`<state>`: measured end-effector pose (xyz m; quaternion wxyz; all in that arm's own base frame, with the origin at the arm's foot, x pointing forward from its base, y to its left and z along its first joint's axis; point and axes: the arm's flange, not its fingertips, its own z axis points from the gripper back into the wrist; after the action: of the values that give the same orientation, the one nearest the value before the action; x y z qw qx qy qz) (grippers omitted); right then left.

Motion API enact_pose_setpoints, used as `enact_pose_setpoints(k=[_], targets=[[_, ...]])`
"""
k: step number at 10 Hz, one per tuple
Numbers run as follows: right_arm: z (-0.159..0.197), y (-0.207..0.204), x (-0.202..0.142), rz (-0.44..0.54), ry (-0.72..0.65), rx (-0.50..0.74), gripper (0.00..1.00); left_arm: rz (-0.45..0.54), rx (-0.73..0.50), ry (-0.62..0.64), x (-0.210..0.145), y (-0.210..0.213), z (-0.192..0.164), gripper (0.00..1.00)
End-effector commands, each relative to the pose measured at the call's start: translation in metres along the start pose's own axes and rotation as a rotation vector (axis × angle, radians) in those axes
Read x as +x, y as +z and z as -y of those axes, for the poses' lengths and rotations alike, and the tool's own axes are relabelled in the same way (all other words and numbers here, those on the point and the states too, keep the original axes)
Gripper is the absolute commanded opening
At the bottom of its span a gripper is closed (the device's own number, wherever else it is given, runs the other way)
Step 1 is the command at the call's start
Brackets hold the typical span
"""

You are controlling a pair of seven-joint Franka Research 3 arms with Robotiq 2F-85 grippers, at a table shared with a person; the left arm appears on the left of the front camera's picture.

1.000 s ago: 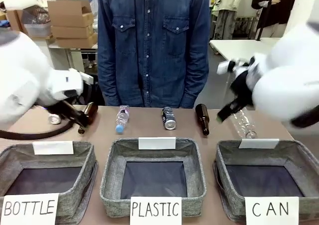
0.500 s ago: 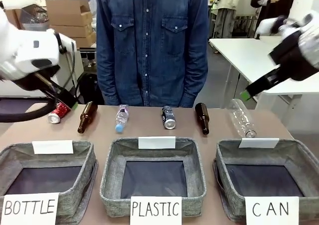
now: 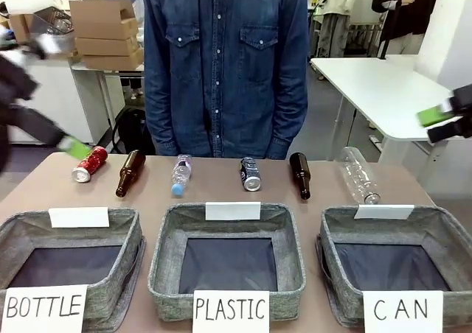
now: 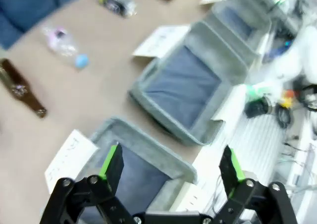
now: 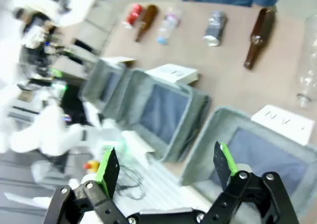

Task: Sort the can waste into the basket.
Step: Pick up the can waste from the table and place it in the right Fabric basket.

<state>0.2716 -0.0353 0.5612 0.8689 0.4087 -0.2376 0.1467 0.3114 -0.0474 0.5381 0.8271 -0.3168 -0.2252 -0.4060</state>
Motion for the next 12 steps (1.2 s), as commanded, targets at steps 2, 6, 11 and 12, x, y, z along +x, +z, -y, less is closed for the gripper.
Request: enact_pose_setpoints(k=[2, 6, 11, 12], targets=[[0.058, 0.02, -0.008, 0.145, -0.669, 0.474, 1.0, 0.393, -0.575, 0.28, -0.034, 0.046, -0.045, 1.0], [0.077, 0.024, -0.019, 0.104, -0.502, 0.443, 1.0, 0.513, -0.549, 0.569, -0.046, 0.044, -0.075, 1.0], [0.077, 0.024, -0.019, 0.104, -0.502, 0.443, 1.0, 0.508, -0.605, 0.312, -0.062, 0.068, -0.065, 1.0], [0.077, 0.024, -0.019, 0.104, -0.502, 0.443, 1.0, 0.508, -0.605, 0.312, -0.062, 0.068, -0.065, 1.0]])
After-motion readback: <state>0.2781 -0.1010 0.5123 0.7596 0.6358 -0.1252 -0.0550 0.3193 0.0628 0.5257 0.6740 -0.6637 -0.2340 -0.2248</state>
